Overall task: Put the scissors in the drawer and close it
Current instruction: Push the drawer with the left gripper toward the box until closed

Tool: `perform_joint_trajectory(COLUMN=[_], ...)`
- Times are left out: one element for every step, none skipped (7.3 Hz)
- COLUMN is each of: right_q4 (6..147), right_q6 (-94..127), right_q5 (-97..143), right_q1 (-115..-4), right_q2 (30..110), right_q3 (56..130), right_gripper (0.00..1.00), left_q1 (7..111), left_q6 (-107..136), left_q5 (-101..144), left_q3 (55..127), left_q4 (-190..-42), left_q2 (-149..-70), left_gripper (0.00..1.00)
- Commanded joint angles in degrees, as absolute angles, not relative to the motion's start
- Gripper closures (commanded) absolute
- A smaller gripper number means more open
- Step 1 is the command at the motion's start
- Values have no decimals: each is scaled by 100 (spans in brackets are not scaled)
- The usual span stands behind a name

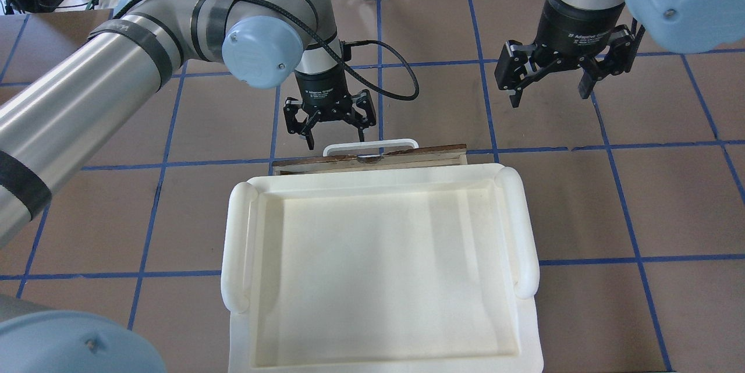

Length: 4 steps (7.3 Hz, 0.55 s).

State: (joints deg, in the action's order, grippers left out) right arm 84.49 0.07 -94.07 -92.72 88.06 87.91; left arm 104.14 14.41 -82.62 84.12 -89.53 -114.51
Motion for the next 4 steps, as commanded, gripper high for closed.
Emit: perform_joint_trajectory(right_q4=[8472, 8473, 8473, 8473], right_q6=[-9, 0, -9, -17], right_q5=[-9404, -9404, -9404, -9404], right_q1=[-9272, -9272, -9272, -9272], right_q2=[8807, 8807, 8807, 8807], right_q3=[8798, 8789, 8798, 8789], right_gripper=[0, 0, 0, 0], left_q1=[10424, 10424, 10433, 10433], left_q6=[1450, 1459, 1459, 1459], left_q5=[-8262, -8253, -8253, -8253], left_q3=[8437, 8481, 8595, 8683], left_q4=[-9158, -9210, -9228, -9229], left_q2=[-11382, -11373, -11364, -11338], left_gripper=[0, 0, 0, 0])
